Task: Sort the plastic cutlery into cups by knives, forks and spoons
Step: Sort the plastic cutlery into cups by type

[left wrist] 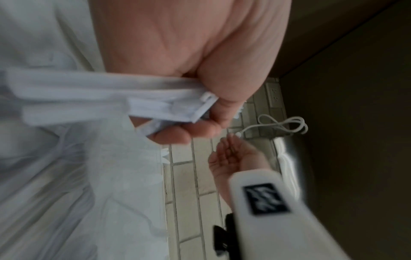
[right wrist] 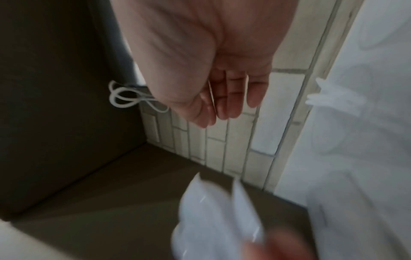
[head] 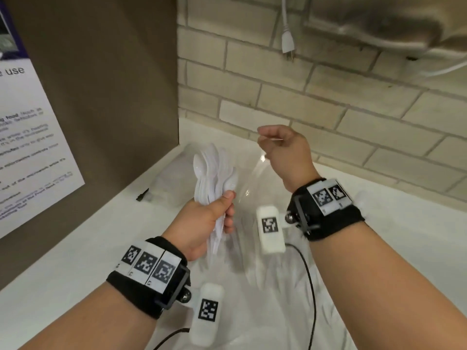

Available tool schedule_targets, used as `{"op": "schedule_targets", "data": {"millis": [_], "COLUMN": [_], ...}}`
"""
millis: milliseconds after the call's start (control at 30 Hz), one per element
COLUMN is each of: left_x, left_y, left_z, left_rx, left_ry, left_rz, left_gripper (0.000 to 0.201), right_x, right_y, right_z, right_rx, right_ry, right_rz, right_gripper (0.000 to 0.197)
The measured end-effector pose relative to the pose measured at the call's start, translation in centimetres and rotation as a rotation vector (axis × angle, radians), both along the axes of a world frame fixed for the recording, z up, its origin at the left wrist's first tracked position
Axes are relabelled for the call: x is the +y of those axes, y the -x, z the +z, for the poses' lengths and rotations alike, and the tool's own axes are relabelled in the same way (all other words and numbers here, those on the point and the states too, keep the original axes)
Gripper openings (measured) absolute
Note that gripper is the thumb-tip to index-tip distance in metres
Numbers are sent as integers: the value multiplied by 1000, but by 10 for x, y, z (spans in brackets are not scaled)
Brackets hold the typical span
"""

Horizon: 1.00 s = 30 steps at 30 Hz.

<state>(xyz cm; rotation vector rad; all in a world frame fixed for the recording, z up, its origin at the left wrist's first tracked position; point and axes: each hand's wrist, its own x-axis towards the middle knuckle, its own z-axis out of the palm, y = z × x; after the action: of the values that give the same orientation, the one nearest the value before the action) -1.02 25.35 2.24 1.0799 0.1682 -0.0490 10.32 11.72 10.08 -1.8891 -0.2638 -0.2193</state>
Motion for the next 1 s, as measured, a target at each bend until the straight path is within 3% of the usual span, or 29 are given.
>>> {"op": "schedule_targets", "data": {"millis": [67,200,333,533,800,1000], "left_x": [-7,-22,-34,-43,-50,-51], "left_y": [-2,-5,-6,9,11,8], "left_z": [-1,2,0,9,11,8], "left_rx": [-22,-132,-190,-291,-154,-89], "left_ry": [-105,-357,-534,-338,-177,-155], "left_rz": [29,44,-3,-166,-141,-122], "left_gripper": [22,15,46,43,44,43], "right_x": [-1,-5,-9,-25,-31,-32], "right_y": [35,77,88,96,100,102], "right_z": [5,1,-10,-10,-14,-18], "right_rx": [32,169,167,190,145,169], "right_ry": [-17,10,11,-90,-96,-174], "right_rz": [66,92,-10,-22,-49,-82], "right_gripper": [6,43,49,16,21,15]}}
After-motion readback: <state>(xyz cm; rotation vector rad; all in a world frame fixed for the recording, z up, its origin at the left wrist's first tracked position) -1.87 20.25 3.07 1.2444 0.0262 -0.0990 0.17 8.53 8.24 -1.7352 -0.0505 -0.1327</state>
